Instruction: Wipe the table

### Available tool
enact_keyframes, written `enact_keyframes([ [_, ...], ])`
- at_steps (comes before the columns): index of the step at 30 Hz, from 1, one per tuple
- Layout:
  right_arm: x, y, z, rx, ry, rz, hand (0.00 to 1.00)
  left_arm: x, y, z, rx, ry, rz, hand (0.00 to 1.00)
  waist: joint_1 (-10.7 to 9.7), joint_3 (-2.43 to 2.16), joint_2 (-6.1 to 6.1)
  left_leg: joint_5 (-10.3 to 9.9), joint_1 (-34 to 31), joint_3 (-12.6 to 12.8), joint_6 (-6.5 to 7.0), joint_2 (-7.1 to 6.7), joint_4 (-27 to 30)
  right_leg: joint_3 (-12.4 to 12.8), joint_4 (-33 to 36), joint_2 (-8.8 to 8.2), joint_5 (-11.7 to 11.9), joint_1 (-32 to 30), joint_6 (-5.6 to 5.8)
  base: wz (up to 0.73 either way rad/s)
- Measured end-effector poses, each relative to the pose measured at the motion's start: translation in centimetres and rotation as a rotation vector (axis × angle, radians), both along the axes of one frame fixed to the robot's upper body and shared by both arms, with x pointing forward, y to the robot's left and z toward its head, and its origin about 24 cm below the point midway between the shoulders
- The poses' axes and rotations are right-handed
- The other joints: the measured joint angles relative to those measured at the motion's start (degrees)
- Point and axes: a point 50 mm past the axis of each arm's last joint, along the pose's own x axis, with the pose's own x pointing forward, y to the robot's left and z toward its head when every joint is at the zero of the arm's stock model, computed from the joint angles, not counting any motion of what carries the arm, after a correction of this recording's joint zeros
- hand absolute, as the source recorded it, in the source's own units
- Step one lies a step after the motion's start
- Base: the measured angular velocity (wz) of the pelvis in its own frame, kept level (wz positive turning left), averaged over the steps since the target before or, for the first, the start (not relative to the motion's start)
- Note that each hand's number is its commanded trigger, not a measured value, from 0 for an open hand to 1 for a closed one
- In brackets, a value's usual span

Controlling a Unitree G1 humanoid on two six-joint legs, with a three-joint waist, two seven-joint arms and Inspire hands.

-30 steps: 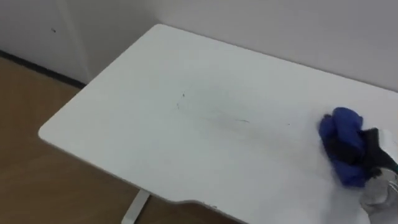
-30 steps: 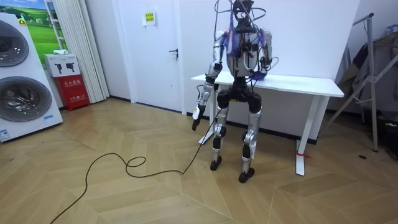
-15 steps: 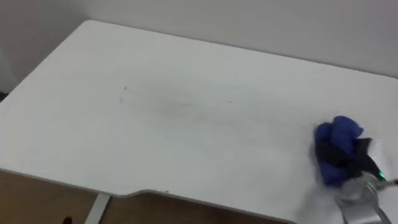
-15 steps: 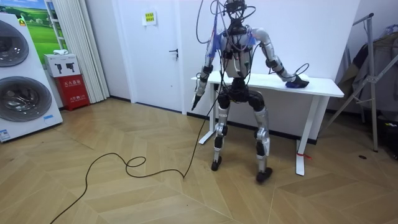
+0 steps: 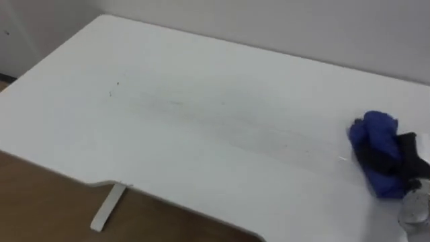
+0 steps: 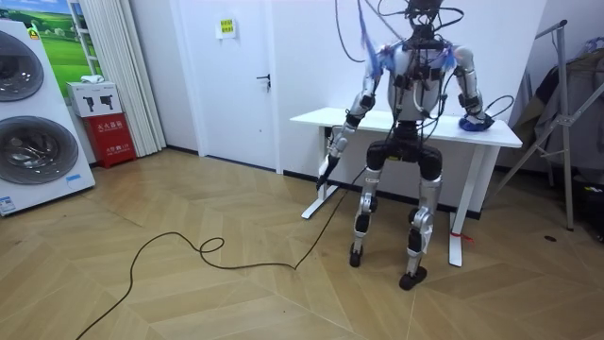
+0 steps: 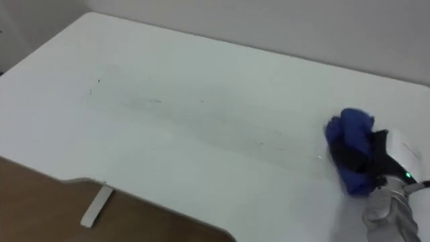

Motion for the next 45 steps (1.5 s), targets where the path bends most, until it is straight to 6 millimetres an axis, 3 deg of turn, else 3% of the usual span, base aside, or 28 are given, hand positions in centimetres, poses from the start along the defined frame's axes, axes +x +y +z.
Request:
enact_keyframes([
  [2,-0.7,0.1,-0.4,-0.002,-0.001,-0.020,1.00,2.1,0.6,0.0,0.038,-0.054,-0.019,0.00,-2.51,-0.58,-0.49,0.11,1.00,-0.01,0.20,-0.65,-0.94,-0.02,-0.46,-0.38,0.27,0.95,0.32,0.04],
  [4,-0.9,0.2,-0.6,0.009,-0.006,-0.024,1.00,4.5,1.0,0.2,0.069,-0.119,-0.046,0.00,-2.96,-0.73,-1.06,0.20,1.34,-0.27,0.21,-0.74,-1.50,-0.16,-0.54,-0.36,0.27,1.11,0.32,0.02],
  [8,0.2,1.4,-0.6,0.029,0.000,-0.030,1.00,8.8,0.1,0.2,0.069,-0.229,-0.123,0.00,-2.43,-0.59,-1.57,0.24,2.44,-0.33,0.17,-0.79,-1.94,0.13,-0.72,-0.28,0.30,1.75,0.29,-0.07],
  [10,1.7,2.6,-0.2,0.049,0.005,-0.012,1.00,9.6,-0.8,0.0,0.049,-0.247,-0.159,0.00,-0.41,-0.53,-1.69,0.31,2.72,-0.17,0.07,-0.57,-2.33,1.53,-0.67,0.06,0.60,0.81,-0.08,-0.42],
  [12,4.6,5.4,0.6,0.067,-0.003,0.093,1.00,9.6,-1.6,-0.3,0.028,-0.244,-0.163,0.00,1.52,-0.36,-1.79,0.49,2.67,-0.35,-0.25,-0.07,-2.75,2.74,-0.55,0.71,1.18,-0.14,-0.68,-0.48],
  [14,8.5,9.8,2.5,0.056,-0.021,0.307,1.00,9.0,-1.9,-0.7,-0.002,-0.211,-0.163,0.00,4.57,0.46,-2.09,0.91,2.32,-0.91,-0.61,0.20,-3.67,3.24,-0.61,1.27,1.52,-1.73,-1.13,-0.15],
  [16,10.7,12.3,4.6,0.049,-0.079,0.418,1.00,8.2,-1.9,-0.9,-0.020,-0.173,-0.146,0.00,6.36,1.21,-2.06,1.01,1.67,-1.96,-0.71,0.23,-3.78,3.00,-1.63,1.74,1.78,-1.63,-1.12,0.18],
  [19,12.3,14.0,6.7,0.049,-0.137,0.514,1.00,6.2,-1.9,-1.0,-0.047,-0.108,-0.113,0.00,8.94,1.19,-2.22,1.15,0.63,-4.36,-0.61,-0.29,-3.91,0.75,-2.62,1.62,1.89,-0.84,-0.97,0.44],
  [21,12.0,13.9,6.2,0.049,-0.124,0.520,1.00,4.5,-1.8,-0.9,-0.051,-0.069,-0.092,0.00,8.73,1.17,-2.24,1.22,0.71,-6.04,-0.50,-0.60,-3.81,-0.62,-2.68,1.54,1.89,0.40,-0.97,0.53],
  [24,8.8,11.8,1.7,0.054,0.038,0.456,1.00,3.0,-1.5,-0.7,-0.039,-0.048,-0.055,0.00,7.36,1.04,-2.44,1.25,1.73,-7.56,-0.45,-1.28,-3.82,-1.82,-3.60,1.40,1.89,2.94,-0.96,0.38],
  [27,5.5,10.1,-0.1,0.064,-0.021,0.393,1.00,1.9,-1.4,-0.5,-0.031,-0.033,-0.038,0.00,3.55,0.89,-2.32,1.28,3.38,-7.70,-0.41,-1.78,-4.77,-1.83,-5.36,1.26,1.78,5.14,-0.76,0.06],
  [28,4.0,9.0,-0.8,0.065,-0.023,0.341,1.00,1.8,-1.1,-0.4,-0.019,-0.039,-0.031,0.00,1.77,0.41,-2.66,1.28,3.79,-7.40,-0.41,-1.91,-4.92,-1.84,-5.58,1.20,1.62,5.72,-0.50,0.06],
  [29,2.5,7.5,-1.3,0.064,-0.022,0.272,1.00,2.2,-0.9,-0.3,-0.005,-0.058,-0.050,0.00,0.15,0.04,-2.86,1.27,4.03,-7.32,-0.41,-1.93,-4.98,-1.78,-5.56,1.19,1.59,5.94,-0.46,0.00],
  [31,0.4,5.2,-1.9,0.049,-0.009,0.164,1.00,2.9,-0.7,-0.3,0.010,-0.095,-0.057,0.00,-1.77,0.00,-2.97,1.27,4.84,-6.79,-0.41,-1.91,-5.09,-1.65,-5.57,1.09,1.56,6.47,-0.41,-0.11],
  [32,-1.0,3.9,-2.2,0.034,0.005,0.101,1.00,3.5,-0.5,-0.1,0.023,-0.116,-0.065,0.00,-3.05,-0.27,-3.12,1.27,5.04,-6.56,-0.41,-1.97,-5.13,-1.70,-5.45,0.94,1.47,6.60,-0.25,-0.11],
  [35,-3.5,1.7,-2.4,0.026,0.011,-0.016,1.00,5.0,0.0,0.4,0.054,-0.183,-0.094,0.00,-5.27,-0.30,-3.17,1.26,5.23,-6.07,-0.40,-1.96,-5.27,-1.45,-5.54,0.90,1.38,6.57,0.27,-0.08],
  [39,-5.2,0.7,-2.7,0.021,0.032,-0.077,1.00,5.6,-0.1,0.4,0.064,-0.200,-0.109,0.00,-5.38,-0.60,-2.59,1.21,5.38,-5.82,-0.38,-1.55,-5.34,-0.01,-5.20,1.27,1.39,6.43,0.26,-0.16],
  [45,-3.3,1.3,-2.4,0.044,0.047,-0.092,1.00,5.8,-1.4,-0.2,0.023,-0.175,-0.154,0.00,-2.79,-0.67,-2.07,1.34,5.79,-5.31,-0.30,-1.18,-5.38,3.33,-4.33,1.89,2.02,4.56,-0.42,-0.26],
])
